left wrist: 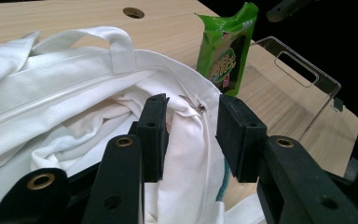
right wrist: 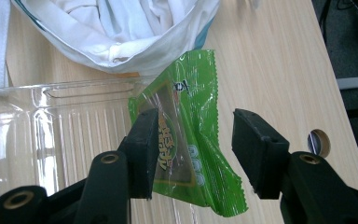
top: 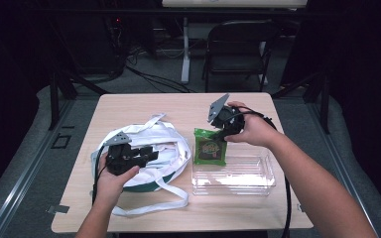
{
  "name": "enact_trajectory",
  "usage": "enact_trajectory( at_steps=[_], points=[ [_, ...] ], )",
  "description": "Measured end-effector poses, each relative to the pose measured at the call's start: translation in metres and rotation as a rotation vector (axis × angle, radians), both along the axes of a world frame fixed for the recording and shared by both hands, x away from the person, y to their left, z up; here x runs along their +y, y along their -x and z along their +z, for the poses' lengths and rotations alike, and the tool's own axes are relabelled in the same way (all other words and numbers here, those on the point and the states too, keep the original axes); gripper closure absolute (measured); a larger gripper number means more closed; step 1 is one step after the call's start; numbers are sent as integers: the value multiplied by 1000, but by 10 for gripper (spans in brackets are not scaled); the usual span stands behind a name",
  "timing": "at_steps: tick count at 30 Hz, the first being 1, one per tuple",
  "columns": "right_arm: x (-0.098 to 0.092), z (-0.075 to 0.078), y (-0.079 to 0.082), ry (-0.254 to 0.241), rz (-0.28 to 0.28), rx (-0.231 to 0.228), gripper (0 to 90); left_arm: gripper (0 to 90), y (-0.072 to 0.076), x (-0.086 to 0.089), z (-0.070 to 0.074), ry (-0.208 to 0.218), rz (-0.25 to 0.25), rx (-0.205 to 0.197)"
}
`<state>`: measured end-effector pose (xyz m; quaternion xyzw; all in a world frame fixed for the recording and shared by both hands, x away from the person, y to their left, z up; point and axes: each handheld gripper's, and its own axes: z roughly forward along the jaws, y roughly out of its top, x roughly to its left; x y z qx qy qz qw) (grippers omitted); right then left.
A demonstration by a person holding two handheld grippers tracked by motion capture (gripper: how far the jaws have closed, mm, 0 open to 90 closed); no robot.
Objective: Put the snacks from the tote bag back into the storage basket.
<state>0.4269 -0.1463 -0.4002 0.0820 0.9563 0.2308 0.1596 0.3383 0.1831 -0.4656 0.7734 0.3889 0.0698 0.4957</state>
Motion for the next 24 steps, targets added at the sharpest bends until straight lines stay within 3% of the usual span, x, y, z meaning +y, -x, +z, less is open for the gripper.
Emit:
enact_trajectory(
  at_steps=[14, 24],
  points=[
    [-13, 18, 19, -75, -71, -34, 493, 591, 0, 4, 1, 1, 27, -10],
    [-28, 18, 40, -113, -134, -22, 490, 556, -1, 8, 2, 7, 45, -13]
  ],
)
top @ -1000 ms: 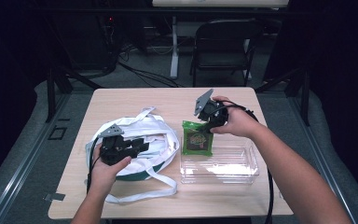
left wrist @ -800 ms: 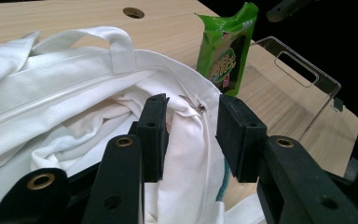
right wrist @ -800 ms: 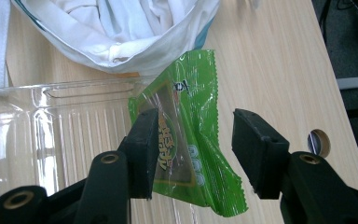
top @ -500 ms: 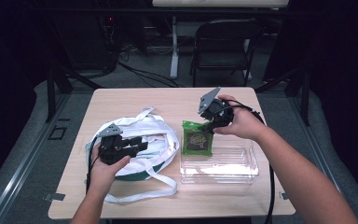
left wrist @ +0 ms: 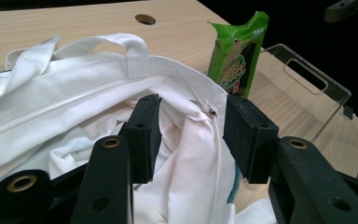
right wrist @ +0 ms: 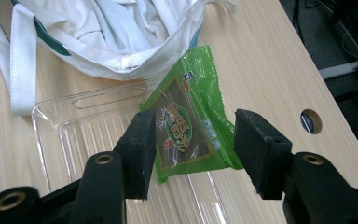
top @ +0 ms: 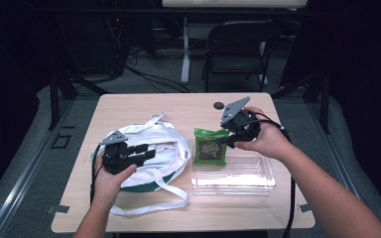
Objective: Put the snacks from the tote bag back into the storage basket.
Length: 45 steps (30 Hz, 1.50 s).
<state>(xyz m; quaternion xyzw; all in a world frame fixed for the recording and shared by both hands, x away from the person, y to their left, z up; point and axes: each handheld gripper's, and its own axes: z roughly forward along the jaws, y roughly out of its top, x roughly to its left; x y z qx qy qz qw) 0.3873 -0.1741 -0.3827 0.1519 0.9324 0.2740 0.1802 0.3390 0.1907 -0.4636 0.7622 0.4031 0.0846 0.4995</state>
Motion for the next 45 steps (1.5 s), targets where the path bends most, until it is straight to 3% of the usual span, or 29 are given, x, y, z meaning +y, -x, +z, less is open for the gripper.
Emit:
enact_trajectory(
  at_steps=[8, 16, 22, 28, 31, 45],
  points=[
    [-9, 5, 17, -53, -55, -7, 495, 539, 0, 2, 0, -1, 11, -2],
    [-15, 2, 32, -65, -94, -10, 495, 532, -1, 5, 1, -4, 22, -4],
    [-21, -4, 45, -140, -162, -9, 503, 531, -1, 5, -1, -9, 21, -3],
    [-25, -7, 54, -178, -194, -18, 504, 531, -1, 5, -1, -9, 24, 0],
    [-28, -14, 57, -217, -201, -2, 504, 531, -2, 4, -2, -13, 21, 1],
    [-41, -41, 67, -265, -256, -6, 503, 524, -3, 2, -5, -21, 25, 11]
  ],
)
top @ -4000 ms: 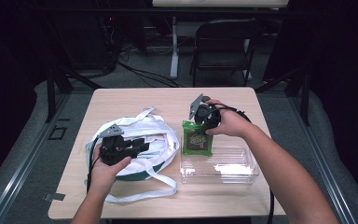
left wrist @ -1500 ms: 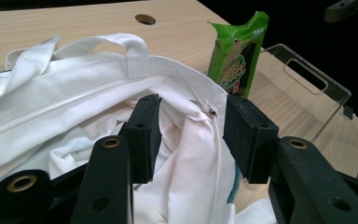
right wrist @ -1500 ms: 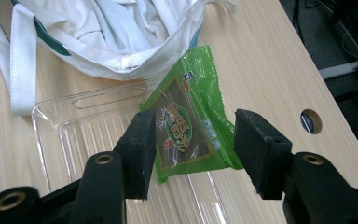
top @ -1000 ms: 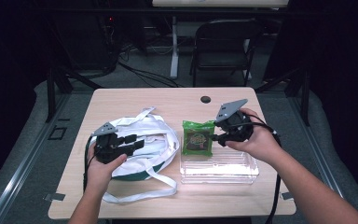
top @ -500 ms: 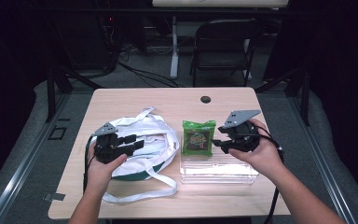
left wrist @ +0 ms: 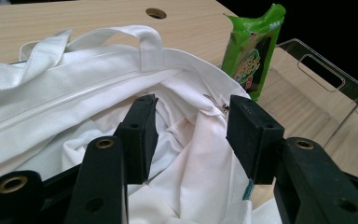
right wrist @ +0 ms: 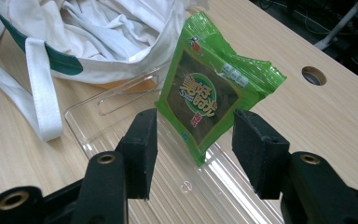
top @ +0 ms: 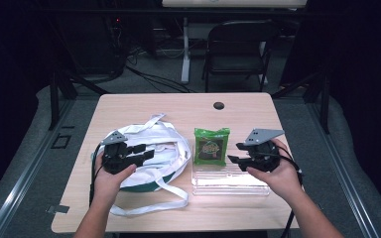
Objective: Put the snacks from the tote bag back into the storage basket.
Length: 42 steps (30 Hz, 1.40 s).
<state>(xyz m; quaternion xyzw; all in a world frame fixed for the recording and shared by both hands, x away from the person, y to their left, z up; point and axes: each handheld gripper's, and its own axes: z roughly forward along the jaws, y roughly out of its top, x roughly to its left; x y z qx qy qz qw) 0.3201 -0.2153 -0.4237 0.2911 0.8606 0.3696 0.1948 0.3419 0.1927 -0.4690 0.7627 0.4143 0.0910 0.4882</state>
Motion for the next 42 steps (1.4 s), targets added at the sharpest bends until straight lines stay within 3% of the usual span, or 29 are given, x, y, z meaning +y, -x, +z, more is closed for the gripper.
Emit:
enact_trajectory(
  at_steps=[24, 30, 33, 42],
  points=[
    [-22, -36, 27, -81, -52, -13, 492, 484, -1, 3, -1, -7, 12, -4],
    [-30, -46, 34, -128, -74, -27, 489, 452, -2, 3, -3, -36, 27, -10],
    [-31, -50, 35, -128, -88, -29, 489, 445, -2, 4, -4, -45, 31, -8],
    [-35, -69, 36, -194, -133, -31, 489, 439, -4, 4, -7, -54, 39, -12]
  ],
)
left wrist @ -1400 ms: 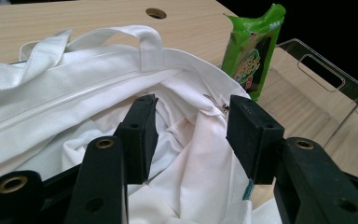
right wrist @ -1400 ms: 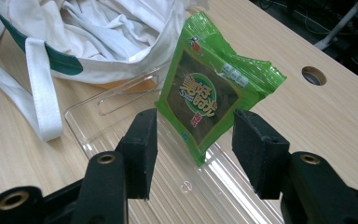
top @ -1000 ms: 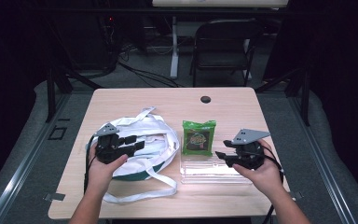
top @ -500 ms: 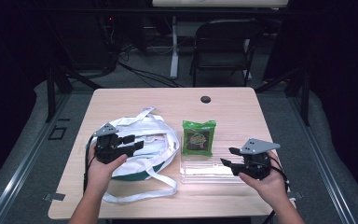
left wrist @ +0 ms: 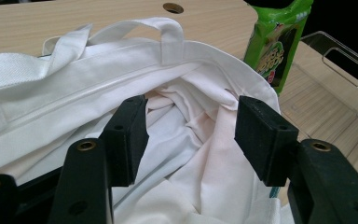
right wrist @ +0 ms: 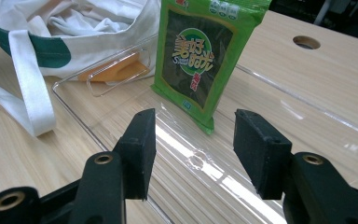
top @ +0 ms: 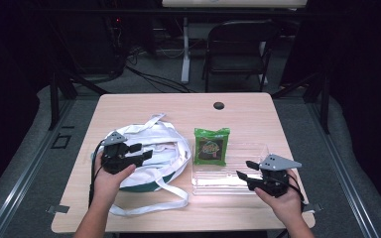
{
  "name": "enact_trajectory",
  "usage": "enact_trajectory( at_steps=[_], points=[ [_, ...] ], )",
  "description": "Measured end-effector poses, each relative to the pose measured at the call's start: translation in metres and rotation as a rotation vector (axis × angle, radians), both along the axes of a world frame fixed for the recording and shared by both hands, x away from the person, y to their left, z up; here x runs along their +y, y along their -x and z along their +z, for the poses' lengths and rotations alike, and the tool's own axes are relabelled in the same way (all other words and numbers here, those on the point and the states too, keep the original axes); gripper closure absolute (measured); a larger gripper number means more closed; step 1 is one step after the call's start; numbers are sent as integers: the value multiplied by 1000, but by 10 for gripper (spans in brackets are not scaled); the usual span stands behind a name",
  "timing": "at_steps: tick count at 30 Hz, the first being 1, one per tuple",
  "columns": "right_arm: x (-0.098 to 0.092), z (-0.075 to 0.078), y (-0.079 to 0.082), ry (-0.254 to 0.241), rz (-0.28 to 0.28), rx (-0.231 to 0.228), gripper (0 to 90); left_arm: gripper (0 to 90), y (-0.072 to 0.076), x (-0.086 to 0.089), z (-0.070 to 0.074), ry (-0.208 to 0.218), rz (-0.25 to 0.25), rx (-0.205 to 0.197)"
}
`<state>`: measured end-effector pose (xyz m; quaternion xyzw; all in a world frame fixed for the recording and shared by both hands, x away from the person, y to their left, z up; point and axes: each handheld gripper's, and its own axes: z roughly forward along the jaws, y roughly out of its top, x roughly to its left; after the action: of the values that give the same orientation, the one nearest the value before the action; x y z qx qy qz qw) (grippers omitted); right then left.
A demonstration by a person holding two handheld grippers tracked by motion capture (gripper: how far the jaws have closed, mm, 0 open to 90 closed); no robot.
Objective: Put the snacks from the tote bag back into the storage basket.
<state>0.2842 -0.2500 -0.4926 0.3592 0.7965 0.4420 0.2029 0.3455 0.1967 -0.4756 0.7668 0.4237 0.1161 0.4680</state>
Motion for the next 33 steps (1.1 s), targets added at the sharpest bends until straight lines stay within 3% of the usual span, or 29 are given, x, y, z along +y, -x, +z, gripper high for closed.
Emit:
enact_trajectory(
  at_steps=[3, 16, 33],
  points=[
    [-1, -2, 0, -4, -4, 9, 489, 439, 0, 0, 0, 0, 4, 1],
    [-6, -7, 9, -24, -24, -32, 499, 439, 0, 0, -2, -3, 6, 6],
    [-6, -9, 8, -17, -17, -23, 487, 428, 0, 1, -1, 0, 23, 2]
  ],
)
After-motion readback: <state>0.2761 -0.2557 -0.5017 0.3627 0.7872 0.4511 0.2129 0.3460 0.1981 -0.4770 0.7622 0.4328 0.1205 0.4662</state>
